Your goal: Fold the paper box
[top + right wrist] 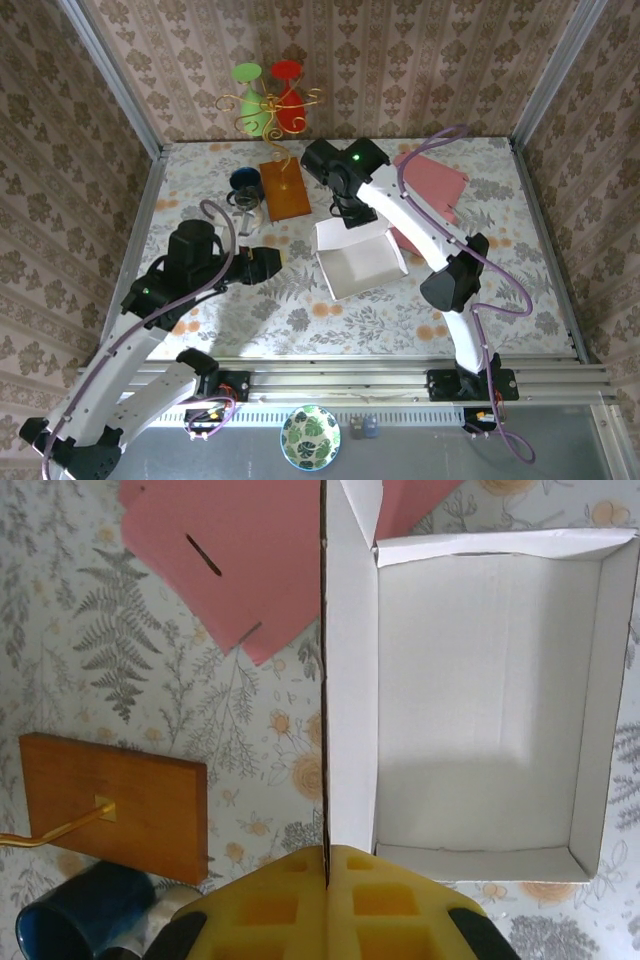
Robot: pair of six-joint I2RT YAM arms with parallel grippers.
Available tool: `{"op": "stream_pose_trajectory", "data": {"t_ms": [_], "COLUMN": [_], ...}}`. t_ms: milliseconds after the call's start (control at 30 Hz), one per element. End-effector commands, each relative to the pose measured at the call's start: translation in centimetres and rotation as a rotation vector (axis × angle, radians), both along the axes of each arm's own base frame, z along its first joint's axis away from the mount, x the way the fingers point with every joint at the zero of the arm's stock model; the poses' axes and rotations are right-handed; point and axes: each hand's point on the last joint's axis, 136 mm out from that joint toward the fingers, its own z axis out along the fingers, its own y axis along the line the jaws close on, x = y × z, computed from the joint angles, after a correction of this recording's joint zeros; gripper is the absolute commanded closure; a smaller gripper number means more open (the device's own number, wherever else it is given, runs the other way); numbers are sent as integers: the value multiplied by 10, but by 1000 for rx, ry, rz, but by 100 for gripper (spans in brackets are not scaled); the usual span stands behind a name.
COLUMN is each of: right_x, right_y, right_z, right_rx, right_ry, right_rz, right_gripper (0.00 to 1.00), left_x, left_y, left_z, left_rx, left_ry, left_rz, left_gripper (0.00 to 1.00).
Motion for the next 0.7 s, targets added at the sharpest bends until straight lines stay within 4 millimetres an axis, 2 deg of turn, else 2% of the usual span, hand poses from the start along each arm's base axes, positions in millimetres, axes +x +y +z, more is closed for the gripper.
{"op": "stream_pose_trajectory", "data": {"t_ms": [0,233,367,467,567,667], "right_x": [-14,-12,-6,3,8,14], "right_y": [-4,1,6,7,1,-11], "right_z": [-21,-36,-44,-48,-41,-21], "right_rx": [81,128,166,199,188,141], "right_ry": [69,82,58,6,-52,-133], "right_rz": [-296,-326,-292,-255,-204,-125], "right_gripper": [100,100,91,78,67,63], "left_x": [0,6,8,10,11,14], "left_y": [-5,-11,-11,-12,-12,-13], "left_z": [-3,-14,-23,-29,-36,-42], "left_rx": [-11,2,20,37,63,88], "left_ry": [3,12,20,27,36,39], "left_rz": [-19,-31,-35,-37,-37,-40], "left_gripper": [49,49,49,48,47,46]}}
